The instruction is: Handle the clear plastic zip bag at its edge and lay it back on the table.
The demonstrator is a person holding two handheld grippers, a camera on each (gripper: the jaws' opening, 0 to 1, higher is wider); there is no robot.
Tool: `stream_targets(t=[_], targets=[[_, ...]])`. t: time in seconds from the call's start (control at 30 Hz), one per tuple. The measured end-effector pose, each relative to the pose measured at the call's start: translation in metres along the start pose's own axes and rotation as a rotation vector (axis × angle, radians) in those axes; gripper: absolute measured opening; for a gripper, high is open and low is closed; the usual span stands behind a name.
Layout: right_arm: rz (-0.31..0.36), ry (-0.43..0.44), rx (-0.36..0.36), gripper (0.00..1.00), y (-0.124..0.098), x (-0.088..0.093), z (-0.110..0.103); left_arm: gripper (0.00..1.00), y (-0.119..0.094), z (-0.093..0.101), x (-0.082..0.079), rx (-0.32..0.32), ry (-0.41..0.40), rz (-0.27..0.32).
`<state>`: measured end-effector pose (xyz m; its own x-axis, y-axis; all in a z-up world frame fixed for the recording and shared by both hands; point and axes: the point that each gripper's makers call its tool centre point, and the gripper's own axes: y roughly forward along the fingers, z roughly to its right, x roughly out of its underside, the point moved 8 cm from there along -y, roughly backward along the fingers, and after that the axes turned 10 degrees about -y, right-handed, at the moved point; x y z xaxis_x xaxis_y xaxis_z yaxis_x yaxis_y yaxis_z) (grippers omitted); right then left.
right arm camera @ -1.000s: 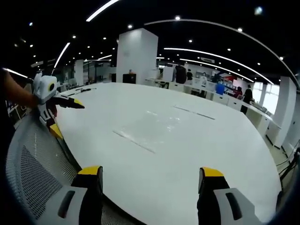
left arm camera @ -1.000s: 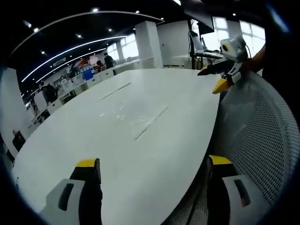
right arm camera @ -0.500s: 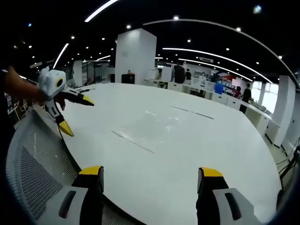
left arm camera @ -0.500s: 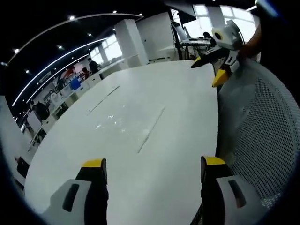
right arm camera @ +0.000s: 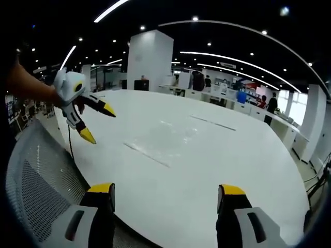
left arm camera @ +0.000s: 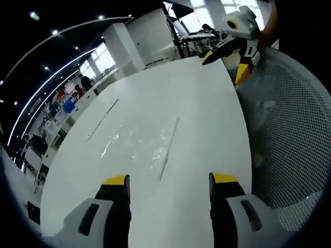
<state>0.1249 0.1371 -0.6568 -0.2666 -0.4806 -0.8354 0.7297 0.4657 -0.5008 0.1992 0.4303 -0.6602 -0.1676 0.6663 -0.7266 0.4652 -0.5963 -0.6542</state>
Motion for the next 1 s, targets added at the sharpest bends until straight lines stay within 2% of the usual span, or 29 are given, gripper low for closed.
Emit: stream_targets(t=[0.33, 0.87, 1.0], targets=[[-0.005, -0.002, 0.012, 0.81, 0.000, 0.000, 0.001, 0.41, 0.022, -0.013, -0.006, 0.062, 0.064, -0.037], [-0.018, 0.000, 0.017, 0.80, -0.001, 0.001, 0.002, 0.35, 0.049, -0.031, -0.009, 0.139, 0.120, -0.143], [-0.014, -0.003, 0.032, 0.81, -0.001, 0.001, 0.003, 0.34, 0.055, -0.033, -0.007, 0.187, 0.092, -0.166]])
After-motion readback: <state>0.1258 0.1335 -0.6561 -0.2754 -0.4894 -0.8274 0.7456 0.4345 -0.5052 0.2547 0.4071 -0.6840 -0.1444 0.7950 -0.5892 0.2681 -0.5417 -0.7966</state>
